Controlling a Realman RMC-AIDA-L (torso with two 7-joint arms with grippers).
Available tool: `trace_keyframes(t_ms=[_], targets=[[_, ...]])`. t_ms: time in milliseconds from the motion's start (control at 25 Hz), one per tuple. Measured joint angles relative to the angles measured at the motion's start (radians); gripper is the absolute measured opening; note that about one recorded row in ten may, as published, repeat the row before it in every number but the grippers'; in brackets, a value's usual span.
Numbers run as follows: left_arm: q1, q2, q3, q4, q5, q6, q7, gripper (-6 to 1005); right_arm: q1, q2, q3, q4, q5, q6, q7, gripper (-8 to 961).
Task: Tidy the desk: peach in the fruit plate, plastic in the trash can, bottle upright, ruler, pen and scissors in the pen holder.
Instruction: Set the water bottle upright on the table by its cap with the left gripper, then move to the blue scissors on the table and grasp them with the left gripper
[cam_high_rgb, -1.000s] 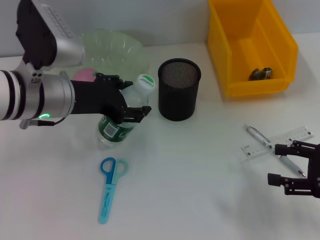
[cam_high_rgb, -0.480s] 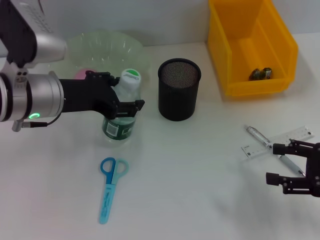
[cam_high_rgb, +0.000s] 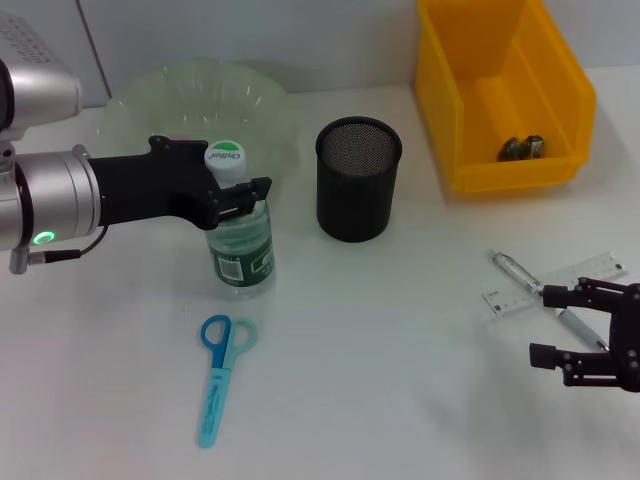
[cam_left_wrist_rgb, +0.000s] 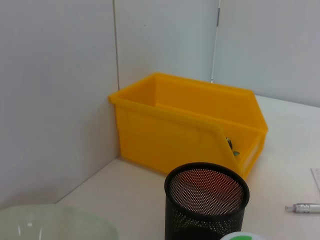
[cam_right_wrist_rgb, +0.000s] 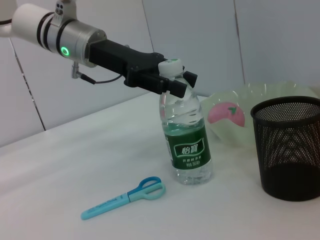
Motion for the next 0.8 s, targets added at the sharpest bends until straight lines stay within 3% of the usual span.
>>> trace_keyframes(t_ms=[120, 600, 800], targets=[[0.001, 0.0, 0.0, -0.002, 0.0, 0.001, 0.001, 485, 0.0, 0.0, 0.0, 0.0, 0.0, 0.0, 0.0, 828], [0.022, 0.001, -0.023, 0.012, -0.058, 0.018, 0.061, 523, 0.001, 0.0, 0.0, -0.001, -0.001, 0.0, 0.001, 828], [0.031, 0.002, -0.049, 0.017, -0.07, 0.03, 0.064, 715, 0.0, 0.0, 0.001, -0.001, -0.002, 0.0, 0.001, 828]])
